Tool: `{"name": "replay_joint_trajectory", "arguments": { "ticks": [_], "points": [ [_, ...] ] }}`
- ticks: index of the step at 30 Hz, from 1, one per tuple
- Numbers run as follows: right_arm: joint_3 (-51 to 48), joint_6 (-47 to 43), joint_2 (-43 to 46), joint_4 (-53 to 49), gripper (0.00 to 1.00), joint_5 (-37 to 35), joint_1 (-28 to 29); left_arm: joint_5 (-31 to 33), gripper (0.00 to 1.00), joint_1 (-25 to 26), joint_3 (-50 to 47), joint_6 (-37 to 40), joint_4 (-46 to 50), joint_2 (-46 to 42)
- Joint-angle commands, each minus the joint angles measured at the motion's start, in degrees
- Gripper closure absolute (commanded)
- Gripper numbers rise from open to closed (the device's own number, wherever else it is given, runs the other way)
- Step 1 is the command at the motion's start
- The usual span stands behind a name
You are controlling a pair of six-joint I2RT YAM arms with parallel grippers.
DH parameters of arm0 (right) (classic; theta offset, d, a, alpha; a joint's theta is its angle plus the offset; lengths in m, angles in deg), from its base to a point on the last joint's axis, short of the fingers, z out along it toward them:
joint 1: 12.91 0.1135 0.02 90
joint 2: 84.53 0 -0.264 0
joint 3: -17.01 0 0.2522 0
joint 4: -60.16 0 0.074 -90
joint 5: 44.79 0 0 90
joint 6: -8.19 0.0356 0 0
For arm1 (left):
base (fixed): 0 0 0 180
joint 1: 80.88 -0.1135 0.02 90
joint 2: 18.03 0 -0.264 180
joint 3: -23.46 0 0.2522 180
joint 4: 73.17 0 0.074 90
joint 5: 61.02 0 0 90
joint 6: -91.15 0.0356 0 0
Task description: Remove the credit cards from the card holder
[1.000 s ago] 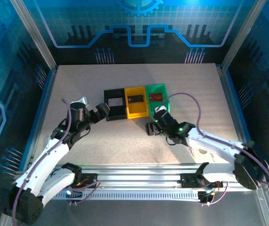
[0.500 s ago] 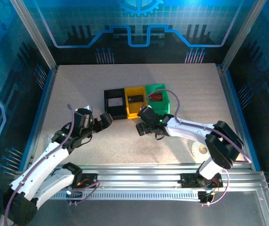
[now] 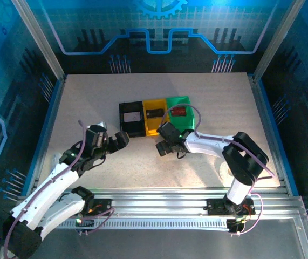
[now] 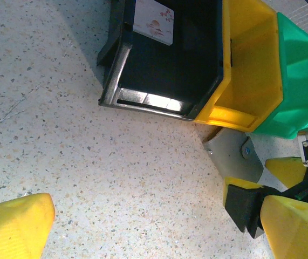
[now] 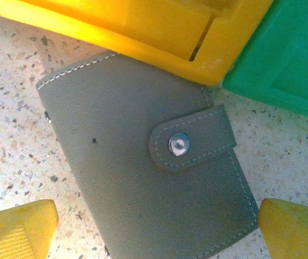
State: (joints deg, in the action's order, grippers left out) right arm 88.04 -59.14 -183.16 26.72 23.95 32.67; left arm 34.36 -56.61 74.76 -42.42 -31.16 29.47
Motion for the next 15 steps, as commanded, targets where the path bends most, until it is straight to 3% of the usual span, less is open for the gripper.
{"name": "replay_joint_trajectory", "arguments": {
  "ticks": [1, 9, 15],
  "points": [
    [0.42, -1.14, -1.79, 2.03, 0.04, 0.89, -1.32, 1.12, 0.01, 0.69, 0.52, 0.59, 1.46, -0.40],
    [1.70, -2.69, -5.20, 2.56, 0.07, 0.73, -1.83, 0.97, 0.01, 1.02, 0.25, 0.63, 0.93, -0.13],
    [-0.63, -1.57, -4.20, 3.27, 0.19, 2.77, -1.77, 0.82, 0.01, 1.22, 0.34, 1.21, 1.11, 0.06]
  ]
}}
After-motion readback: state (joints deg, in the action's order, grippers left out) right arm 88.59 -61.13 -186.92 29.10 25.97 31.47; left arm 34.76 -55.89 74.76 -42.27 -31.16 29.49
